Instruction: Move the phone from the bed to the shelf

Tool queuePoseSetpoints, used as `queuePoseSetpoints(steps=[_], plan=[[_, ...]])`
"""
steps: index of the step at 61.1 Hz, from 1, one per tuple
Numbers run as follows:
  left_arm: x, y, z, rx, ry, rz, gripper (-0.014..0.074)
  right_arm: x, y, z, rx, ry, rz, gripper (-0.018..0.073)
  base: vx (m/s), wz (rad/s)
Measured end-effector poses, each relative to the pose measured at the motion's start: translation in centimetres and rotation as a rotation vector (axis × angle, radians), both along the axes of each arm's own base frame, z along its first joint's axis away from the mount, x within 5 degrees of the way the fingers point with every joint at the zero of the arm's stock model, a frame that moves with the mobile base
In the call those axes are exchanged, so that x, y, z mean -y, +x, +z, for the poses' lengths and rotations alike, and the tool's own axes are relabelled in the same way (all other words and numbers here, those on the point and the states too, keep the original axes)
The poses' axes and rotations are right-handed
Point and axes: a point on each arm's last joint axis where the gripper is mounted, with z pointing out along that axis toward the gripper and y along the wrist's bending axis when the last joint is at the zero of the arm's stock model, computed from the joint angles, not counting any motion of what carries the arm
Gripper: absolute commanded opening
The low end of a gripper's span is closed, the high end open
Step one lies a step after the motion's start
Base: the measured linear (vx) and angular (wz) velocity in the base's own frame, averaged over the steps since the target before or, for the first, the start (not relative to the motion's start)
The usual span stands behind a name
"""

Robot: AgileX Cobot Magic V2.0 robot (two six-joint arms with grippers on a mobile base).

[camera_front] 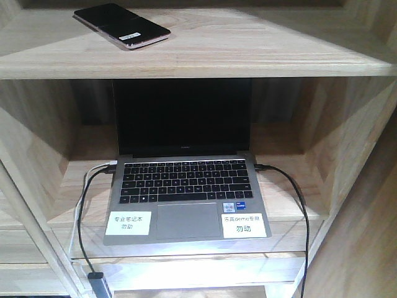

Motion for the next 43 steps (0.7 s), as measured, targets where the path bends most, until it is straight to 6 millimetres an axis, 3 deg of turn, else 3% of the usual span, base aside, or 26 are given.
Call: queuePoseSetpoints(steps=[25, 43], plan=[[0.0, 0.0, 0.0, 0.0, 0.0, 0.0, 0.0001, 0.2, 0.7, -6.5, 0.108, -0.043, -0.032, -0.0005, 0.0, 0.0], [0.0, 0.0, 0.0, 0.0, 0.0, 0.0, 0.0001, 0.2, 0.7, -6.3, 0.171, -0.052, -0.035, -0.0005, 0.0, 0.0]])
